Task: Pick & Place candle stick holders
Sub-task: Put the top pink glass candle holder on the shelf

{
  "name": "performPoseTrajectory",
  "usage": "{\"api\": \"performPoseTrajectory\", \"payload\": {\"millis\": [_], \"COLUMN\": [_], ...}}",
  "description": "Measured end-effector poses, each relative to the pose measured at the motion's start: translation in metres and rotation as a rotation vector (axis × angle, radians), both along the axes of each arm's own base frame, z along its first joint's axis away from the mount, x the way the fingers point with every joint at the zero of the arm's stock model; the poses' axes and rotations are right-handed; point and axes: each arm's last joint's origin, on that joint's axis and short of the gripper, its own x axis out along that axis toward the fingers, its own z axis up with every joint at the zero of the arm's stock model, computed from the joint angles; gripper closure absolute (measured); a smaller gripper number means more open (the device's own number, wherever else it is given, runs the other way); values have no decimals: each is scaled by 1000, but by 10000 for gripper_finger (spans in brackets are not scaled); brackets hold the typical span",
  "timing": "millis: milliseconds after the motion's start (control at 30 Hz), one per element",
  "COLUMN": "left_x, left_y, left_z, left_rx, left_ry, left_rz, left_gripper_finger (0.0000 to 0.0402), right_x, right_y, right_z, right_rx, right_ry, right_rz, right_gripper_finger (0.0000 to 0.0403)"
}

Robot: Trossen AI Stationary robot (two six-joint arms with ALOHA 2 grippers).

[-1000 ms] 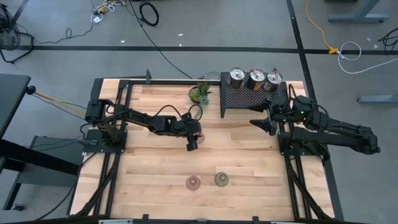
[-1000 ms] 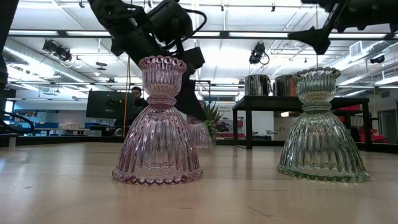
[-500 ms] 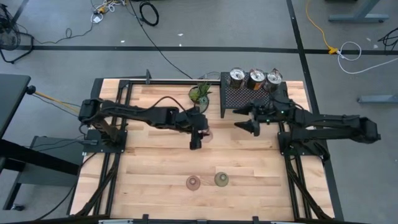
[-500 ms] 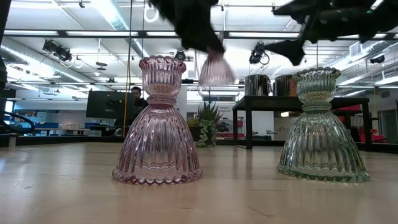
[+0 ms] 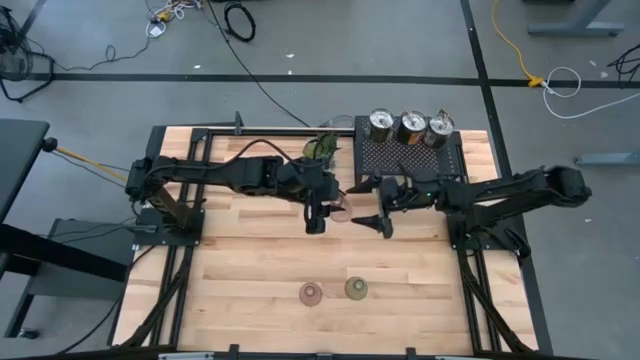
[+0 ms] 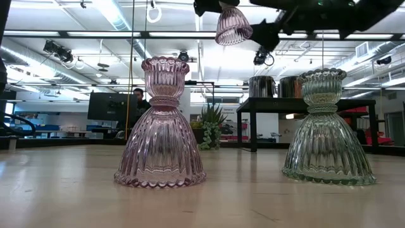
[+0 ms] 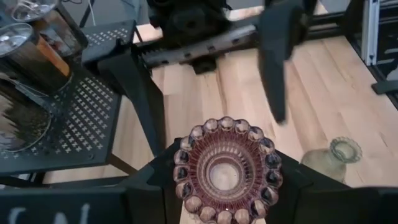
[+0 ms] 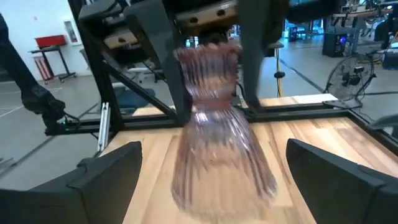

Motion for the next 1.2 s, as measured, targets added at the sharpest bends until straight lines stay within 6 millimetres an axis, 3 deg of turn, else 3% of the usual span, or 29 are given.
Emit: {"api": "performPoseTrajectory", "payload": {"millis": [233, 367, 467, 600, 933, 1200], "left_x": [0, 0, 0, 0, 0, -2], "left_y": [0, 0, 0, 0, 1, 4], "left_z": [0, 0, -1, -1, 0, 3], "left_rx": [-1, -1, -1, -1, 12, 84], "left_ry": [1, 3, 9, 9, 3, -9], "left_rz": [-1, -1, -1, 2, 36, 136], "left_gripper_finger": [244, 244, 244, 244, 244, 147], "right_x": [32, 47, 53, 54, 51, 38], "right_y": [3, 3, 3, 4, 5, 3], "right_z": [4, -4, -7, -6, -3, 8], "right_rx": [-18, -30, -44, -34, -17, -45], "right_ry": [23, 70, 78, 63, 63, 97], "right_rz": [1, -19, -21, -35, -8, -91], "right_gripper_finger": [9, 11, 36, 136, 140, 149]}}
